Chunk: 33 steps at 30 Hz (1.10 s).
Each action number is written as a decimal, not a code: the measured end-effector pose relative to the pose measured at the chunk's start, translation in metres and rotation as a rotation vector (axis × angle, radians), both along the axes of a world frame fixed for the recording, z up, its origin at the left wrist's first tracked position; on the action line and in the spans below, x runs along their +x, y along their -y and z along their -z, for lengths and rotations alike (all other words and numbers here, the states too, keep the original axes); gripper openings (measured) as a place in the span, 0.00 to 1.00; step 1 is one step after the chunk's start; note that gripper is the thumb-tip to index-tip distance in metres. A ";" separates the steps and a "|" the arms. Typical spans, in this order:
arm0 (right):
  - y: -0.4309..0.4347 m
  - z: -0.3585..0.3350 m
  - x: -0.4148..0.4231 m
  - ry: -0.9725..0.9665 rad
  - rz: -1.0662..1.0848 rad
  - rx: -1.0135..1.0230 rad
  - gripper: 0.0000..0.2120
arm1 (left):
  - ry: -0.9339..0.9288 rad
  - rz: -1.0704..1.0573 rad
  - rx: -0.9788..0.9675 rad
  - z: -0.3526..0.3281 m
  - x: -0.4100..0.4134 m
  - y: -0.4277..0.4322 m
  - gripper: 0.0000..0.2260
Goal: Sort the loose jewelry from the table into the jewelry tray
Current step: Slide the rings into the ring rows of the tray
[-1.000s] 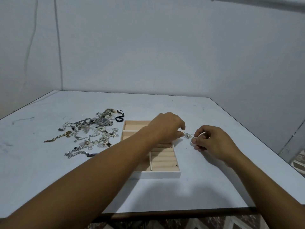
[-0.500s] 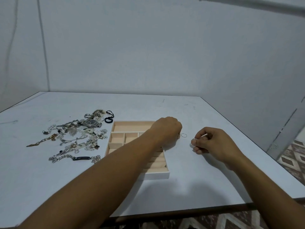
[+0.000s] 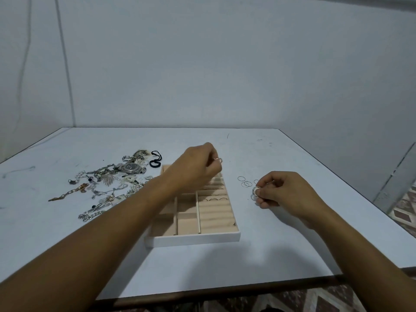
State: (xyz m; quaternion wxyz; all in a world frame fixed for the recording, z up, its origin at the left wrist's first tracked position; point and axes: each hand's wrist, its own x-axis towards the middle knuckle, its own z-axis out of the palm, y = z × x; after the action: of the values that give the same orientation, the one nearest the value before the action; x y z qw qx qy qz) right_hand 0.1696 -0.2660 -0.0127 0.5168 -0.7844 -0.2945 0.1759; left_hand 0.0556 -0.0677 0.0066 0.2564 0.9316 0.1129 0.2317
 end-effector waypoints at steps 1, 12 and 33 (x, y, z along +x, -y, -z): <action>-0.002 -0.001 -0.003 0.001 -0.005 0.000 0.01 | 0.010 -0.010 -0.028 0.000 -0.008 -0.003 0.05; -0.015 -0.006 -0.025 -0.062 -0.046 0.015 0.02 | -0.065 -0.002 -0.048 0.016 -0.052 -0.016 0.03; -0.019 -0.007 -0.039 -0.039 -0.075 0.027 0.03 | -0.004 -0.059 -0.186 0.030 -0.064 0.014 0.03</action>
State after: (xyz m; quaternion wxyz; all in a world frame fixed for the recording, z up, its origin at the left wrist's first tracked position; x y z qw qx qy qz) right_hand 0.1307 -0.2474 -0.0055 0.5262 -0.7621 -0.3159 0.2063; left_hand -0.0083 -0.0815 -0.0233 0.3344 0.9005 0.1617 0.2259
